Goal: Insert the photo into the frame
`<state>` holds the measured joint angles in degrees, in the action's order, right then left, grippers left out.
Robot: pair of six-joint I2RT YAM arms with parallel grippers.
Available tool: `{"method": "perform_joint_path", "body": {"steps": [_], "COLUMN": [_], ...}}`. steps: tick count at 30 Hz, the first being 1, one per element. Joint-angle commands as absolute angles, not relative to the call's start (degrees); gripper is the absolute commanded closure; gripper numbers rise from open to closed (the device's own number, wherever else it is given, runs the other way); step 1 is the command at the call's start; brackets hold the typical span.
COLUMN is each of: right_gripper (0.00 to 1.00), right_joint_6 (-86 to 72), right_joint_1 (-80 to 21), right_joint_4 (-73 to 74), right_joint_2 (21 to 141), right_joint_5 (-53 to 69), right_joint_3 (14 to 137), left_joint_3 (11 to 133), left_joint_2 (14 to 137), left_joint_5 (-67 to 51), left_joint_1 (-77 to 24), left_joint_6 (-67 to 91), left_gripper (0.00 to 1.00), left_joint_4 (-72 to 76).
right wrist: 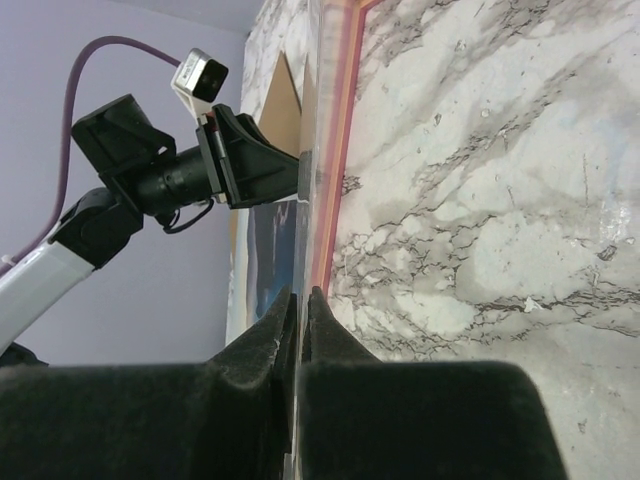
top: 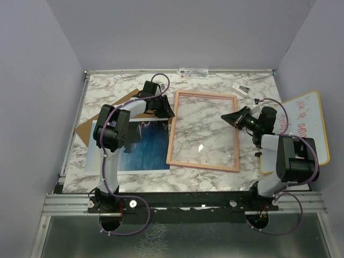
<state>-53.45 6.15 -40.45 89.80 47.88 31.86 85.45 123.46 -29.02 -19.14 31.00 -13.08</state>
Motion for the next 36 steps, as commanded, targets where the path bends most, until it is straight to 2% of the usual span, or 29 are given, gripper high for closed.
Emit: {"method": "perform_joint_path", "body": {"steps": [1,5,10,20,23,32,36], "right_gripper": [0.95,0.85,0.77,0.71,0.66,0.39,0.37], "right_joint_6": [-51.05,-48.71,-45.97,-41.06,-40.09,-37.95,-37.68], "right_joint_1": [5.84,5.87,5.88,5.88,5.84,5.79,5.71], "right_joint_4": [-38.82,-34.38,-29.18,-19.92,-17.93,-12.85,-10.75], "right_joint_2": [91.23,90.52,89.8,89.78,89.99,90.14,90.1], "right_joint_5": [47.74,46.43,44.84,42.47,42.04,41.95,42.12], "right_joint_3": [31.62,31.99,32.67,36.86,37.78,40.18,40.54], "left_joint_3": [85.68,85.95,86.28,86.46,86.53,86.64,86.69], "left_joint_2": [125.51,125.58,125.6,126.04,126.17,126.36,126.48], "left_joint_5": [-27.15,-26.86,-26.06,-24.81,-24.79,-24.17,-24.15], "left_joint_1": [-19.78,-19.79,-19.78,-19.78,-19.78,-19.78,-19.78], "left_joint_6": [30.05,29.97,29.75,29.1,29.0,28.74,28.74], "left_gripper": [0.68,0.68,0.69,0.71,0.71,0.71,0.71], "left_joint_4": [-15.89,-15.99,-16.31,-17.2,-17.23,-17.39,-17.4]}}
